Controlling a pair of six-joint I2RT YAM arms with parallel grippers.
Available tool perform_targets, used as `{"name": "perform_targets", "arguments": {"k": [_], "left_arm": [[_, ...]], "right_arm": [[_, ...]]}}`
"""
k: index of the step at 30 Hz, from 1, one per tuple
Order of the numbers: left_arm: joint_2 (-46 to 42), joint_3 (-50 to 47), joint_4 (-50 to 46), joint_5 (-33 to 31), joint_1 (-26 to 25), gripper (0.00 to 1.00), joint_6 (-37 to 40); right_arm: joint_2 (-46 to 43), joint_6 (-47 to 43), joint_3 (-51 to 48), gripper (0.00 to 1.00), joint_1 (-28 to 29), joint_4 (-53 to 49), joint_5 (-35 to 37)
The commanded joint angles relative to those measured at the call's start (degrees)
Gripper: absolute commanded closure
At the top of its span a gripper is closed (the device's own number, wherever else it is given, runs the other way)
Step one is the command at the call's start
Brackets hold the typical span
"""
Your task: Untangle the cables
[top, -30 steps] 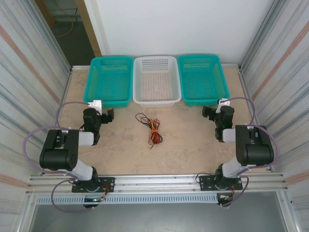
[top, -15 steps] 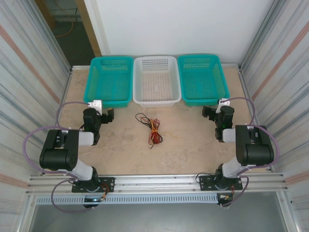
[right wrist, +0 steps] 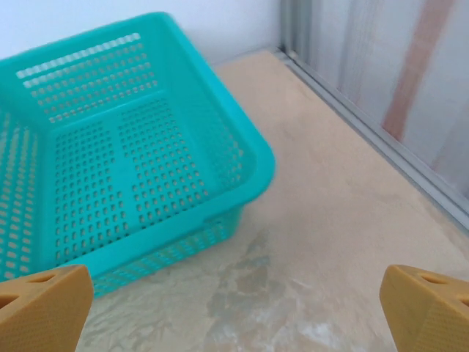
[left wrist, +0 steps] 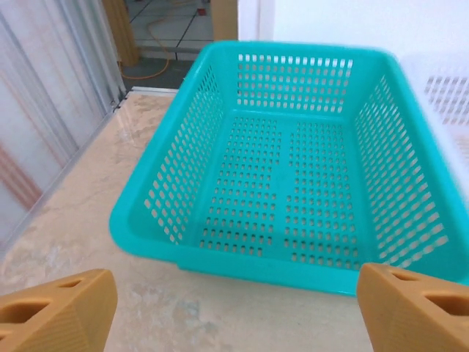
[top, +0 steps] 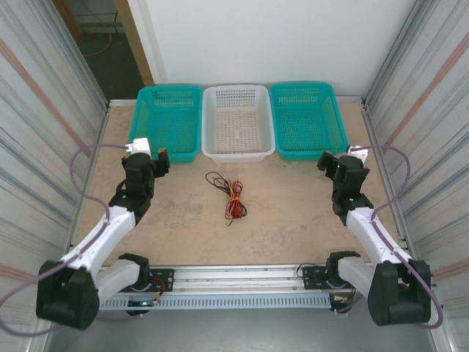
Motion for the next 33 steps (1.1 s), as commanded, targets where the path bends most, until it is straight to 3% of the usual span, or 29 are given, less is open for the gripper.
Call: {"name": "perform_targets", "arguments": {"k": [1,5,7,9,11,16,21,23,26,30,33], "left_arm": [[-5.2,2.8,-20.3,-4.0,-4.3,0.16,-15.9],[-7.7,-0.1,-19.2,14.8,-12.6,0.16,-23.2],[-5.2,-2.0,-14.8,19.5,-18.6,0.13,-26.0],[-0.2,-0.8,-12.5,20.1,-24.4,0.02,-26.0],[6.3,2.6,-11.8,19.9,-28.5,0.01,-25.7],[18.1,10.9,-11.9,20.3,-30.4,0.06,-26.6],[25.2,15.3,-12.1,21.9,-30.4,0.23,-29.1],[28.4,17.2,-13.5,22.8,-30.4,0.4,-29.1],[32.1,20.5,-18.0,22.4,-30.3,0.59,-29.5],[33.7,21.5,-18.9,21.1,-29.9,0.69,-30.2],[35.2,22.2,-19.0,21.1,-29.1,0.72,-30.3]], "right_arm": [[-0.5,15.8,6.0,0.01,-0.1,-25.0,0.7],[0.2,18.4,6.6,0.01,1.7,-31.6,-13.3],[0.3,18.9,7.9,0.01,9.2,-35.2,-10.3],[0.5,19.7,10.2,0.01,17.9,-38.6,-5.7],[0.4,20.3,12.5,0.0,25.1,-40.1,-3.2],[1.6,18.6,19.0,0.05,33.4,-41.1,-2.1],[4.9,16.7,23.6,0.15,36.4,-42.1,-2.2],[6.1,16.4,24.7,0.19,37.3,-42.2,-1.9],[7.1,16.4,25.6,0.22,38.2,-42.1,-1.7],[7.8,15.9,26.1,0.27,38.5,-41.6,-2.6],[8.1,15.7,26.5,0.28,38.7,-41.6,-3.1]]}}
